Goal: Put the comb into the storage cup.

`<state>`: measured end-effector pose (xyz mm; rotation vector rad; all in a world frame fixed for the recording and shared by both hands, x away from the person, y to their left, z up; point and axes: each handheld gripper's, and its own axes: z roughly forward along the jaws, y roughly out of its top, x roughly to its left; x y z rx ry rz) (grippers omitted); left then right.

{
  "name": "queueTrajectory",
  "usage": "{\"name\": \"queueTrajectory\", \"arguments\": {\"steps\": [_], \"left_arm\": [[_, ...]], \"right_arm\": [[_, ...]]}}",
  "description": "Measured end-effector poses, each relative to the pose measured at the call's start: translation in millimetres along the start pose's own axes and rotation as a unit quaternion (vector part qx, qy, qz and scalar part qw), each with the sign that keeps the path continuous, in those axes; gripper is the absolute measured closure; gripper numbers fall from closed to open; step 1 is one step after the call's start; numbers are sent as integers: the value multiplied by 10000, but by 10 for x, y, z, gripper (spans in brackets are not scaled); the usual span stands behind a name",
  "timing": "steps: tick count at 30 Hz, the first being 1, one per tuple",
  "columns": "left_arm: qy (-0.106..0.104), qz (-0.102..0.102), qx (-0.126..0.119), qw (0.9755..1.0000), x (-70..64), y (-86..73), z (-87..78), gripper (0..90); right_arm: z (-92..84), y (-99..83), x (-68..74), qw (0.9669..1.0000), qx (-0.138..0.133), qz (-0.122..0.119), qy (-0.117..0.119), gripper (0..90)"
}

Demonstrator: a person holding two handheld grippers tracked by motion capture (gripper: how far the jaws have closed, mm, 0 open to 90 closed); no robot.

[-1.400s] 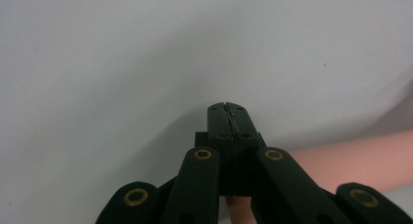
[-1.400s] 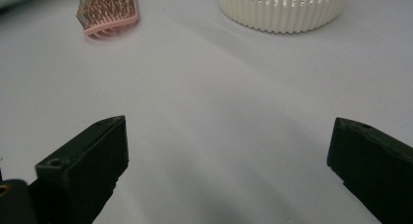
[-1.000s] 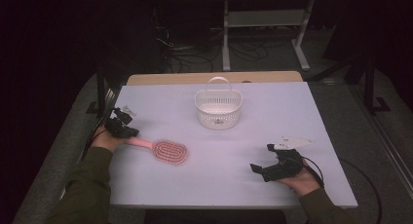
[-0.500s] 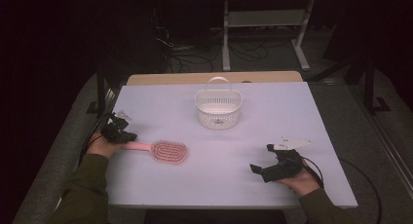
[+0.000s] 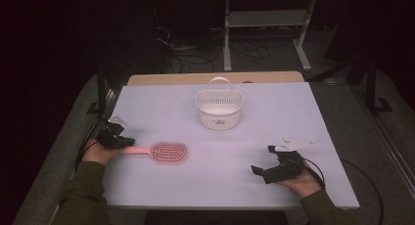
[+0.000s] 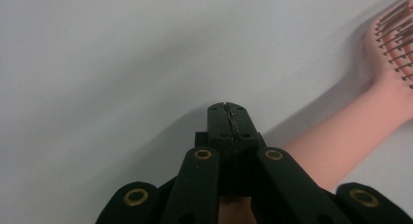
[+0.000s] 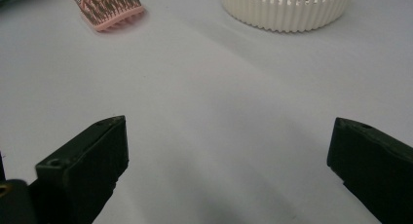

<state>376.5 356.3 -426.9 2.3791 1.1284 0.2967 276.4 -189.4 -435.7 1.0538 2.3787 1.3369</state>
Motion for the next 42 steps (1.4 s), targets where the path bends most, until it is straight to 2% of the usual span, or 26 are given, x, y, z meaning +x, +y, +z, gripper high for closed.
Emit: {"name": "queueTrajectory", "arguments": {"steps": [16,42], "left_arm": [[-143,-66,-23,9999,-78,-164,-101,900],[-423,175,115,9989,-313,-325,-222,900]], "right_arm": [[-1,-3,12,10000,1,-35,-16,13],[5,-1,6,10000,16,-55,-32,13]]}}
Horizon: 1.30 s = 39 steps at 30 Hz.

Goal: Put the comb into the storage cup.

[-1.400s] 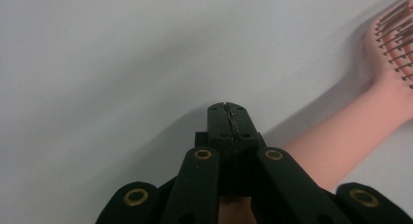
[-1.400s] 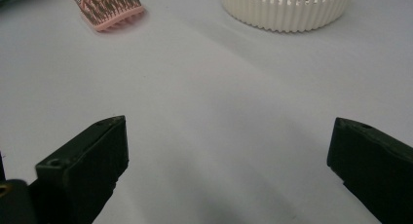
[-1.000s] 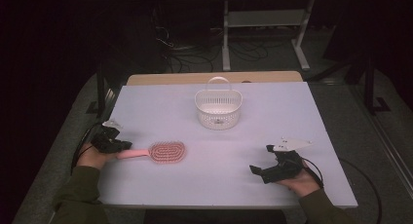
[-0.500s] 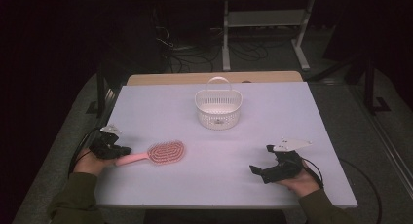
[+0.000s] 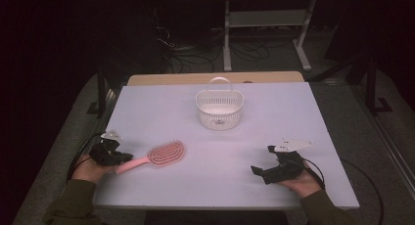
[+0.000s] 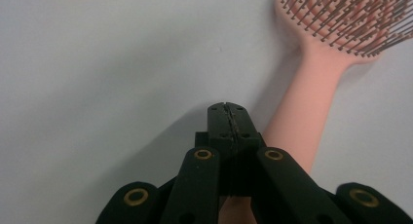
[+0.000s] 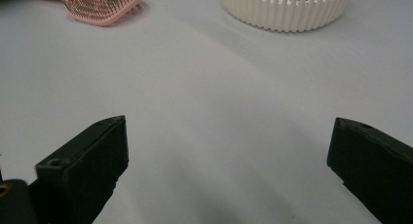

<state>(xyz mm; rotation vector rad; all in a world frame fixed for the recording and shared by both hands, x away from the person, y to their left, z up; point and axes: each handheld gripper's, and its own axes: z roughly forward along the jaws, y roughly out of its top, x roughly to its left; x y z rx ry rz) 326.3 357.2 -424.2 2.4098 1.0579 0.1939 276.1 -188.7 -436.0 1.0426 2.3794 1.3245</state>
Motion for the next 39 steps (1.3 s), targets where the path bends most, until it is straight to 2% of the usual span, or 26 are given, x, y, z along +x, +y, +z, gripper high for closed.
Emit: {"name": "queueTrajectory", "arguments": {"steps": [6,23,30,33,37,39], "left_arm": [[-93,-4,-10,10000,-41,-31,-27,900],[-145,102,32,9998,-201,-87,-72,900],[-98,139,-84,9998,-210,-45,-96,900],[-108,156,-219,9996,-218,6,-136,900],[-133,203,-334,9991,-248,54,-158,811],[-190,228,-489,9984,-283,110,-172,759]], "right_arm": [[2,0,1,10000,9,-13,-6,13],[4,0,2,10000,15,-15,-2,13],[9,1,3,10000,25,-18,2,13],[11,3,5,10000,26,-32,10,13],[12,3,7,10000,30,-39,13,13],[12,3,6,10000,32,-40,14,13]]}}
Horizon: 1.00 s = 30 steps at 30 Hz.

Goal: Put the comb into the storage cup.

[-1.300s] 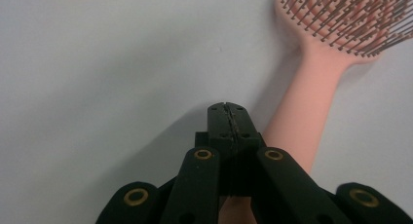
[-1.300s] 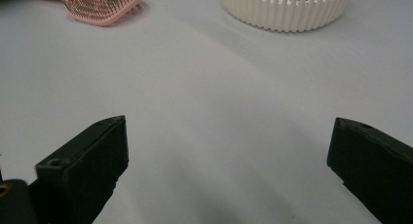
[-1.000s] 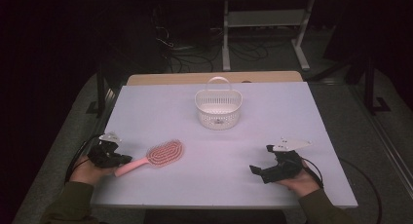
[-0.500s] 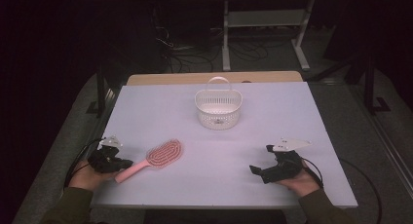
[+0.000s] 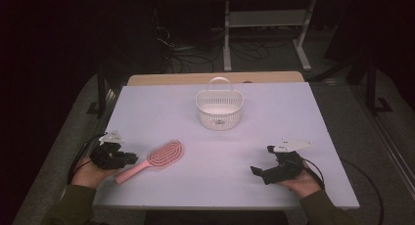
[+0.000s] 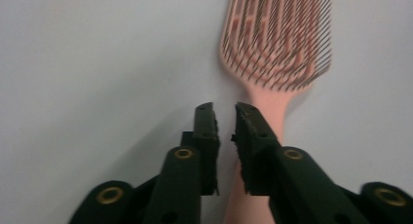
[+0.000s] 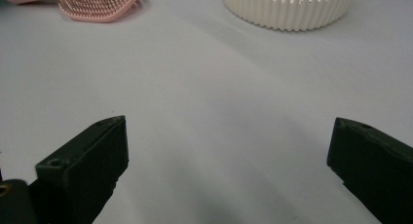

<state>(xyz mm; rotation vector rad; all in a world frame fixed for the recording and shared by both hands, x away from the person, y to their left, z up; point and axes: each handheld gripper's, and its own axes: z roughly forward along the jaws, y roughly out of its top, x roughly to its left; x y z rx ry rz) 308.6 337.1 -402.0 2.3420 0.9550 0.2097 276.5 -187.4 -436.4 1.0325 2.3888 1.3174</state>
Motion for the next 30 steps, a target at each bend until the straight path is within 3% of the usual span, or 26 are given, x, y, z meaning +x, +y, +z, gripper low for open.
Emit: {"name": "queueTrajectory", "arguments": {"steps": [5,8,13,18,20,25,29,30], "left_arm": [[-18,85,-155,9998,-63,74,18,610],[-189,143,-430,9988,-126,139,28,547],[-414,154,-755,9962,-189,210,57,449],[-576,233,-924,9938,-251,256,119,358],[-687,305,-1053,9916,-304,294,173,326],[-707,388,-1198,9895,-383,363,248,218],[-706,322,-1288,9886,-404,387,268,144],[-756,321,-1353,9874,-412,394,279,137]], "right_arm": [[-3,0,1,10000,-1,2,9,13],[-4,0,0,10000,-1,3,8,13],[-3,-1,0,10000,9,-11,6,13],[-1,-1,2,10000,20,-22,-5,13],[-1,-1,2,10000,20,-24,-5,13],[-9,-1,-2,10000,2,-25,-10,13],[-13,-3,-5,10000,-5,-31,-7,13],[-12,-3,-6,10000,-7,-36,-10,13]]}}
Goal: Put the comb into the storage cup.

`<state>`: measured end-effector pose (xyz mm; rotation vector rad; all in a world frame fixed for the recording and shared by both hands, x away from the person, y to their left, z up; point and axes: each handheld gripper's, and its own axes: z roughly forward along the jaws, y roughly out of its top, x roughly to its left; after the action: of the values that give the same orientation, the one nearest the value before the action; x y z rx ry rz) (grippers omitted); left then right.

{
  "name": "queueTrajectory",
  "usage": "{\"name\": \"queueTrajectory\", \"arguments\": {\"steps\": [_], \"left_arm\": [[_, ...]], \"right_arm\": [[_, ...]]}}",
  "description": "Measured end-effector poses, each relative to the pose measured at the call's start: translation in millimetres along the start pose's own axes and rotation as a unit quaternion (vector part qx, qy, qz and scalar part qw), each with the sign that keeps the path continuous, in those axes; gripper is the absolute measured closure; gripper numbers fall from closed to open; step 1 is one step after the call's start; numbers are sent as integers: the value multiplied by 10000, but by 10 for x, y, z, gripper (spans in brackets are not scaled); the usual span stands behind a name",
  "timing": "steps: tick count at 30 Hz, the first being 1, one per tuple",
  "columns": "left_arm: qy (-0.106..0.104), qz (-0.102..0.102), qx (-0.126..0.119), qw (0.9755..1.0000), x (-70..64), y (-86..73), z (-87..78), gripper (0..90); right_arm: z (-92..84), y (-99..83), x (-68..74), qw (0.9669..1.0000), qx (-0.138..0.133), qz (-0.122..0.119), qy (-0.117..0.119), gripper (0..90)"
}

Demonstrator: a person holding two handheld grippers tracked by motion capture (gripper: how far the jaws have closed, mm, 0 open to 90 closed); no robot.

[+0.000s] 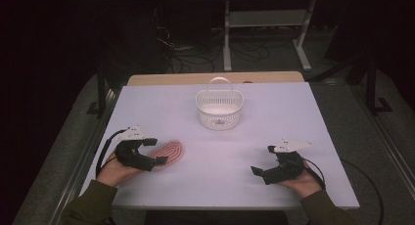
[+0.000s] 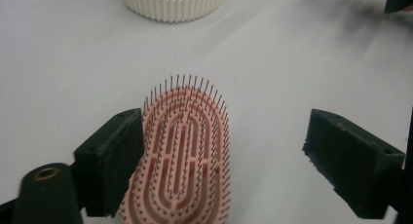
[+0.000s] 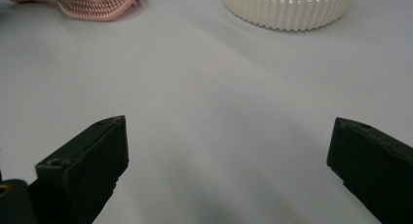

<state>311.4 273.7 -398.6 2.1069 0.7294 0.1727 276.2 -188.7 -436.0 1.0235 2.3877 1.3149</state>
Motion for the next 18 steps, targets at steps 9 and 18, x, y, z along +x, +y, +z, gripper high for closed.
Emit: {"name": "queueTrajectory", "arguments": {"steps": [9,18], "left_arm": [[-74,1,-61,10000,-28,9,62,0],[-106,25,-43,9999,-31,3,98,0]], "right_arm": [[0,4,5,10000,2,9,-13,13],[-6,-5,0,10000,10,-9,-16,13]]}}
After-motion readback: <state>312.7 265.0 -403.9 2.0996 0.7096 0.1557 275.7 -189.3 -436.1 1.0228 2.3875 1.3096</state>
